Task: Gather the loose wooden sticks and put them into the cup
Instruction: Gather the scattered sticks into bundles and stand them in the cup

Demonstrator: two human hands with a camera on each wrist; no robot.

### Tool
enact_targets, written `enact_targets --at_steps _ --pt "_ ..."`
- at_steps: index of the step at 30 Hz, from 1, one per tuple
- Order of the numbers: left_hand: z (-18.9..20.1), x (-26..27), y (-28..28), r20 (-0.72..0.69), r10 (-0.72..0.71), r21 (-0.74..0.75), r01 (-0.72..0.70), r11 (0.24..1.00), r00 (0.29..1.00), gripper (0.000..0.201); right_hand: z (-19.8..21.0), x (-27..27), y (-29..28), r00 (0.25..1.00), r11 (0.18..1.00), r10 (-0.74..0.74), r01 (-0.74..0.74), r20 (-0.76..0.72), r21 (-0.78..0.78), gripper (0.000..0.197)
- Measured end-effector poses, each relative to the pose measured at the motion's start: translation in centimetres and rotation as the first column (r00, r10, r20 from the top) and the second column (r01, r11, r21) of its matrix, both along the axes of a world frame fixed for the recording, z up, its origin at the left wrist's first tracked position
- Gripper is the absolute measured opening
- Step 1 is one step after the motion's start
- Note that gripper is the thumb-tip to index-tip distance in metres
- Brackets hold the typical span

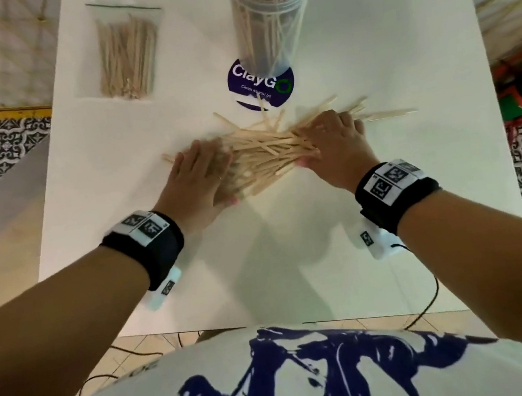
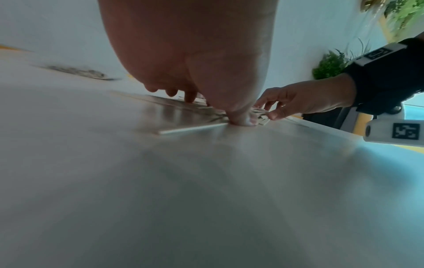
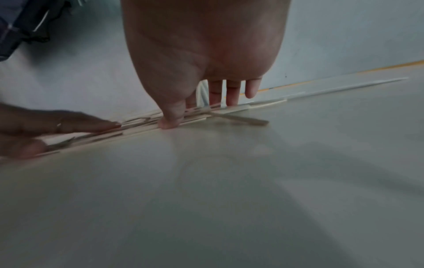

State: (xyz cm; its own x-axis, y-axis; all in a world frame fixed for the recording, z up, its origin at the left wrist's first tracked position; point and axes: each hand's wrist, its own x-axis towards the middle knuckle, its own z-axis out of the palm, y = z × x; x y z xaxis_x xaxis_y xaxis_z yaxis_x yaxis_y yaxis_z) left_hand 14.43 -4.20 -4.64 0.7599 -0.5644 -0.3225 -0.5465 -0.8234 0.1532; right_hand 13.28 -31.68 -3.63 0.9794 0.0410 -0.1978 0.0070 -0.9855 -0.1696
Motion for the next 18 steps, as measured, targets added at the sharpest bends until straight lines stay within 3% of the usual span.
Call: enact_targets --at_steps 3,6,9,11,13,18 --pt "0.6 0.5 -2.1 0.078 0.1 -0.013 -0.099 0.995 0.992 0.08 0.4 0.8 0.5 0.999 0.997 0.05 -0.051 -0.014 -0.05 0.05" --pt "1.1 0.4 -2.6 0.151 0.272 -0.039 -0.27 0.962 0.95 0.085 0.4 0.7 -2.3 0.992 0.993 -0.116 0.115 0.047 0.029 0.064" --pt "0.7 -0.5 -0.1 0.017 0.477 -0.061 -0.475 0.878 0.879 0.103 -0.3 0.2 -7.6 0.897 0.893 -0.435 0.441 -0.078 0.084 0.074" --pt "0.4 -1.6 1.5 -0.142 0.526 -0.017 -0.534 0.845 0.838 0.118 -1.4 0.1 -9.7 0.821 0.831 -0.524 0.551 -0.227 0.077 0.077" --pt "0.0 -3.0 1.7 -0.219 0.48 0.001 -0.492 0.871 0.85 0.128 -2.2 0.3 -9.0 0.83 0.839 -0.502 0.535 -0.244 0.094 0.075" --pt "-0.8 -4.0 -1.6 -0.2 0.39 -0.125 -0.419 0.899 0.899 0.128 -1.6 -0.2 -1.6 0.908 0.897 -0.284 0.366 -0.309 0.249 0.073"
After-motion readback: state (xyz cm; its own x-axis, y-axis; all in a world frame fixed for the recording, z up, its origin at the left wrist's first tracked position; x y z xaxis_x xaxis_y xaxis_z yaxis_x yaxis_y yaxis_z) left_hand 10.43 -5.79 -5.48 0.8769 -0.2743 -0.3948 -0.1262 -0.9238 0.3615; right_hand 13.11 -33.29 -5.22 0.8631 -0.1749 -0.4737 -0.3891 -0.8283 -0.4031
